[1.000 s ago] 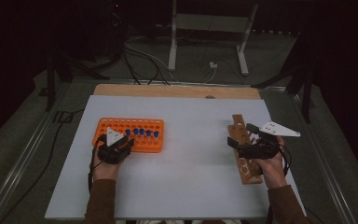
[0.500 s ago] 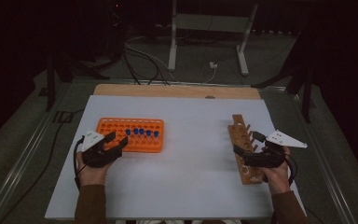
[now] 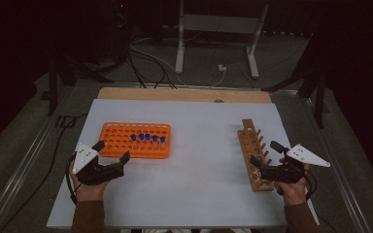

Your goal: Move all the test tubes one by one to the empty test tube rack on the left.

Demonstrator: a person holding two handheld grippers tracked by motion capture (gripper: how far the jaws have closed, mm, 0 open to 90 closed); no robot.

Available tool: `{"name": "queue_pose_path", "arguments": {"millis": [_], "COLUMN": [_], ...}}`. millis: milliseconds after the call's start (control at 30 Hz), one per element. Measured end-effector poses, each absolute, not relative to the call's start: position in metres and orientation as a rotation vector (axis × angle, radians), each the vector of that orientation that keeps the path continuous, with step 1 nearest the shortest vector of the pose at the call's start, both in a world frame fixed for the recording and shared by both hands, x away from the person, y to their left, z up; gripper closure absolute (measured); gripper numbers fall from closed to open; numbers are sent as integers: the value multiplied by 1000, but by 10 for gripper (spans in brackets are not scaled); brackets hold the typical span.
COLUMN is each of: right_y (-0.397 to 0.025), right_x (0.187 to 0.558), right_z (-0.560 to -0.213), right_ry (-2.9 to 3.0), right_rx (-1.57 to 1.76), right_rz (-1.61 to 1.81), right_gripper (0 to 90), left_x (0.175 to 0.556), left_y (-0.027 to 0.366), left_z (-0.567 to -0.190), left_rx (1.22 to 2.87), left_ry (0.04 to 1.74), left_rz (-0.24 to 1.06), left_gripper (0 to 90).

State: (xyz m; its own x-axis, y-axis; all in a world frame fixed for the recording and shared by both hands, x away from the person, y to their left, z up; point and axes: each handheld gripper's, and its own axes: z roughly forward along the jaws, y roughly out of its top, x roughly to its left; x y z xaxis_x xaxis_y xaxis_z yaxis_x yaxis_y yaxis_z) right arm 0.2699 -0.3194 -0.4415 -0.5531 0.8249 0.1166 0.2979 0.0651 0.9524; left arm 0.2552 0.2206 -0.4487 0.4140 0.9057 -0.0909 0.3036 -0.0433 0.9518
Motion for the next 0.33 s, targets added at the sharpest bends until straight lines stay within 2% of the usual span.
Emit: {"name": "queue_pose_path", "arguments": {"millis": [333], "right_y": [-321], "right_x": [269], "right_z": [-447], "right_ry": [1903], "right_rx": [1112], "right_rz": [1466], "right_gripper": [0], "left_x": [250], "left_y": [227], "left_z": [-449], "left_rx": [1572], "left_ry": [1116], "left_rz": [728], "left_gripper": [7]}}
